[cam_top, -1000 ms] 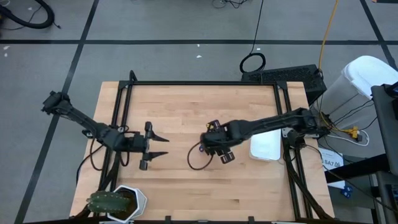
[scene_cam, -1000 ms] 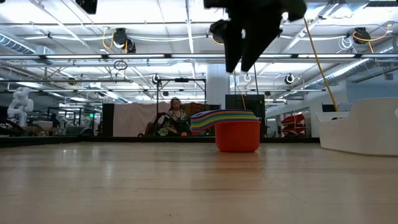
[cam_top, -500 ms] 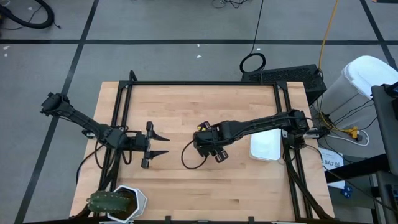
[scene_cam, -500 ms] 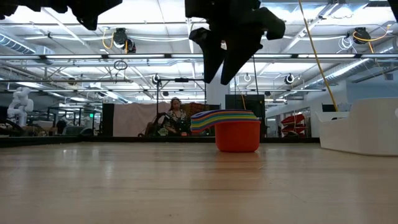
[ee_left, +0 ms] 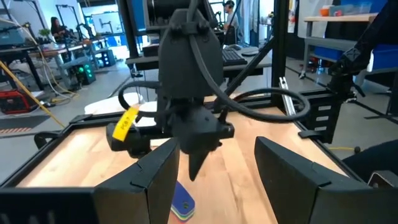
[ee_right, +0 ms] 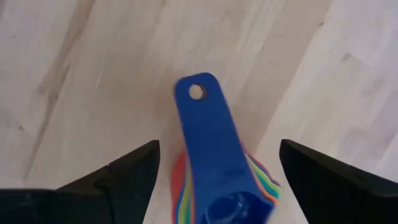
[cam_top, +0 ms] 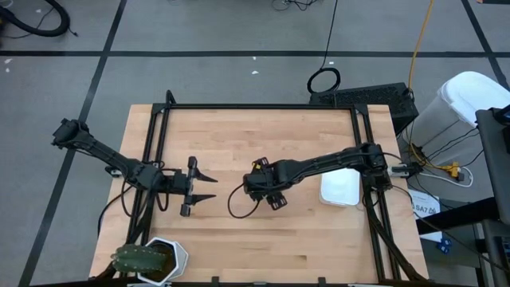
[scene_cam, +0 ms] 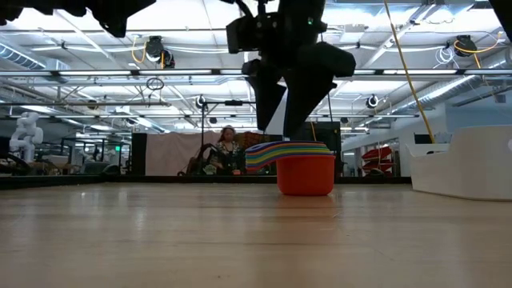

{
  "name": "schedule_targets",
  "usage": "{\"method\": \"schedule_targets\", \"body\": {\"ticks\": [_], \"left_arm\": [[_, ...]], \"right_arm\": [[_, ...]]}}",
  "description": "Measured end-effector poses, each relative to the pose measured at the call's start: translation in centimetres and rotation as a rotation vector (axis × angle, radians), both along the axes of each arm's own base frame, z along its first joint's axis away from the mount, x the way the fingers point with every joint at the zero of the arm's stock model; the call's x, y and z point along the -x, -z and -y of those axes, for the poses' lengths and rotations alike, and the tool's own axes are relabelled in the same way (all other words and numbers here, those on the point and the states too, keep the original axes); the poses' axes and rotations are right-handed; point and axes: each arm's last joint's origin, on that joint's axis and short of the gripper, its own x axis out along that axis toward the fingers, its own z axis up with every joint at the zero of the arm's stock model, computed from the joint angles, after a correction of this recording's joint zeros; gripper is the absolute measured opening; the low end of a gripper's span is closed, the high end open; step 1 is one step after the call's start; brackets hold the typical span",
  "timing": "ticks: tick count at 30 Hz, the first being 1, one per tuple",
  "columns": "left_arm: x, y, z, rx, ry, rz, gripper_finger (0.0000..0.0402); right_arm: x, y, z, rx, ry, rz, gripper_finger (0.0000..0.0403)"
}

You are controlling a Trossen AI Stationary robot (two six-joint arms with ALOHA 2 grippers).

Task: Nest measuring cups in basket
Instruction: Put the nested measuring cups into the white bin

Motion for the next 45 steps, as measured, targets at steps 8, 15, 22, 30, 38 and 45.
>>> {"method": "schedule_targets", "body": {"ticks": [8, 15, 22, 30, 38, 45], "left_arm": [[0.0, 0.1, 0.0, -0.013, 0.002, -0.010, 0.0212], [0.0, 0.1, 0.0, -0.020, 0.003, -0.010, 0.0212], [0.0, 0.1, 0.1, -0.014, 0.051, -0.013, 0.0212], [0.0, 0.2, 0.2, -0.007, 0.054, -0.020, 0.0212], [0.0, 0.2, 0.2, 0.000, 0.053, -0.023, 0.0212], [0.0, 0.2, 0.2, 0.000, 0.053, -0.023, 0.0212]], "right_arm": [[-0.1, 0.0, 0.1, -0.036, 0.029, 0.006, 0.0324], [-0.5, 1.2, 0.5, -0.055, 0.050, -0.018, 0.0325], [-1.0, 3.0, 0.6, -0.054, 0.046, -0.068, 0.0325], [-1.2, 3.2, 0.6, -0.051, 0.023, -0.055, 0.0320], [-1.2, 3.2, 0.6, -0.075, 0.017, -0.057, 0.0261], [-1.2, 3.2, 0.8, -0.078, 0.036, -0.063, 0.0227]]}}
